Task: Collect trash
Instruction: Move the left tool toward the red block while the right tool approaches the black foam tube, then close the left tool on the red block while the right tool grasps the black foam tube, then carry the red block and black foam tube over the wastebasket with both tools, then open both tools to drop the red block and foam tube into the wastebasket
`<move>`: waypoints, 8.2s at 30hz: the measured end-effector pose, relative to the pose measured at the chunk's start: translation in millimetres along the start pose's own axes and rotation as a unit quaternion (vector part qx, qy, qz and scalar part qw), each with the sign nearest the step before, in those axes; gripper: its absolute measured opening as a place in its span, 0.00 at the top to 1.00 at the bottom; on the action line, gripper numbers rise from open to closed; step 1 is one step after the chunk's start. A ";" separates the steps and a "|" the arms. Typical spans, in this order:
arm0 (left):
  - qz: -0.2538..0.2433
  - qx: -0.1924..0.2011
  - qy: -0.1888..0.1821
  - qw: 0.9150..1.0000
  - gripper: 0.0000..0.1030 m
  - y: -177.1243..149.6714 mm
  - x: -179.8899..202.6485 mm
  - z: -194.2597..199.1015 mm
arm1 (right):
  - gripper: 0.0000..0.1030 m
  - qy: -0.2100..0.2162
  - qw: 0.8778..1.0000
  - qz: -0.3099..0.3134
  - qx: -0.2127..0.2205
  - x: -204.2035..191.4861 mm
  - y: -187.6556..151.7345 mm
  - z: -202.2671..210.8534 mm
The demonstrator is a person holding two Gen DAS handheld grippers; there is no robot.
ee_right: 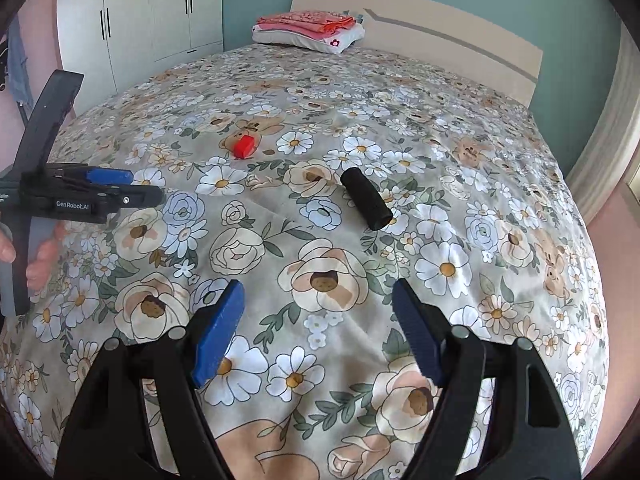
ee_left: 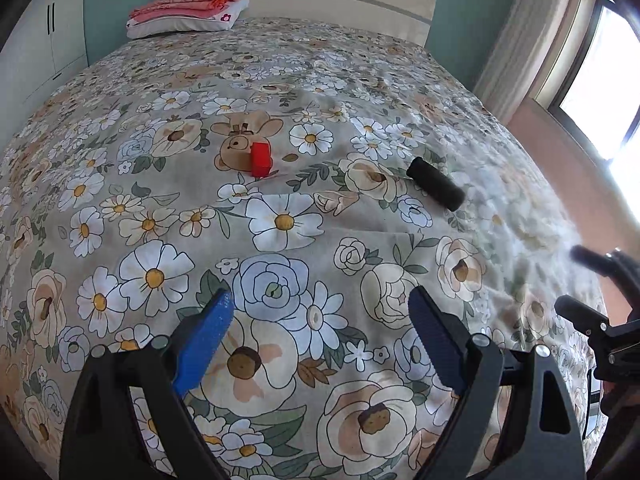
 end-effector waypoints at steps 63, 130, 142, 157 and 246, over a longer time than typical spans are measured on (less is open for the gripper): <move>-0.028 0.063 0.135 0.988 0.79 66.1 34.5 130.8 | 0.64 -0.021 0.996 -0.086 0.005 39.2 87.0 113.8; -0.171 0.095 0.032 0.980 0.78 -362.0 186.8 526.0 | 0.64 0.012 0.986 0.027 0.163 -175.3 -193.0 647.5; -0.146 0.014 -0.011 0.989 0.78 -431.4 153.3 442.3 | 0.64 0.053 0.991 0.036 0.118 -211.6 -262.0 588.4; -0.082 -0.075 -0.042 0.993 0.79 -508.7 105.8 364.5 | 0.64 0.092 0.995 0.020 0.022 -242.6 -338.2 490.9; 0.142 -0.404 0.010 0.904 0.78 -730.1 6.2 42.5 | 0.63 0.148 0.879 -0.013 -0.452 -412.8 -632.9 141.9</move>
Point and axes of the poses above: each gripper's, at about its wrist camera, not at the fingertips, and z roughly against the way its jaws point, x to its right, y to its top, the point moved 6 cm from there along -z, roughly the way its jaws point, and after that the axes turned 14 degrees about -y, right-handed, at the moved point
